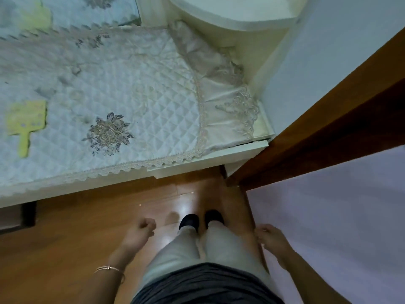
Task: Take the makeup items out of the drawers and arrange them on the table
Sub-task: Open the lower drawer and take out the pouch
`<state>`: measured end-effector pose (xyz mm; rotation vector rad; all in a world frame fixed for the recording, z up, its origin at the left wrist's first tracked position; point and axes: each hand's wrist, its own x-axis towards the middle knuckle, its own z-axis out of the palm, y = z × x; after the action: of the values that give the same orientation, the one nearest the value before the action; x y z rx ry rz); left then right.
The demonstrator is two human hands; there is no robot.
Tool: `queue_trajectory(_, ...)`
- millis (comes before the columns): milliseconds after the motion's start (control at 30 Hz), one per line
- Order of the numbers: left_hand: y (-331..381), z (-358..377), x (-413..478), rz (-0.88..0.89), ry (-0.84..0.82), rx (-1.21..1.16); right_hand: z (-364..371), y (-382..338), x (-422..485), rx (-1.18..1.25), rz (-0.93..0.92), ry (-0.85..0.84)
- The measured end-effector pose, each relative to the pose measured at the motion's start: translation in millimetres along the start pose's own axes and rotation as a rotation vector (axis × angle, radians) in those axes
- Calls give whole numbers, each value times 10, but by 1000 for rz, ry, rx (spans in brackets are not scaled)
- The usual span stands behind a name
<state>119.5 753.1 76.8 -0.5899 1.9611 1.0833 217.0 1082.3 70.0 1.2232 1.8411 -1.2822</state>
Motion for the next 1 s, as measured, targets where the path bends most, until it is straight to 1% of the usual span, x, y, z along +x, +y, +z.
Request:
queue_trajectory(67,-14,93,6,-49,46,-90,-92,-163,170,-62,-25,-46)
queue_trajectory(167,-70,321,-110,-138,94,-198,-227,-309,424,-156,-13,-141)
queue_trajectory(233,-122,498,-169,-207,77,-236,-323,-450,523,-189,-23,-178)
queue_trajectory(300,-98,650,-204,-260,57,-265,-409,-617,623,-217,-60,-172)
queue_trajectory(433,176,840,-99,-194,121,-292,-491,-948,773,-285,-160,-162)
queue_trajectory(600,582,796,113,-58,227,-331,-429,-1315,872,-141,-250,-80)
queue_trajectory(700,741,725,318,-30,259,-354,-290,-1386,952,-68,-245,-75)
queue_trajectory(800,842,718,578,-36,204,-344,-106,-1394,1049,24,-171,-125)
queue_trajectory(933,889,738,935,-129,133,-624,121,-1408,1234,271,-27,-162)
queue_trajectory(1000,884,737,1102,-153,113,-717,196,-1428,1346,401,29,-181)
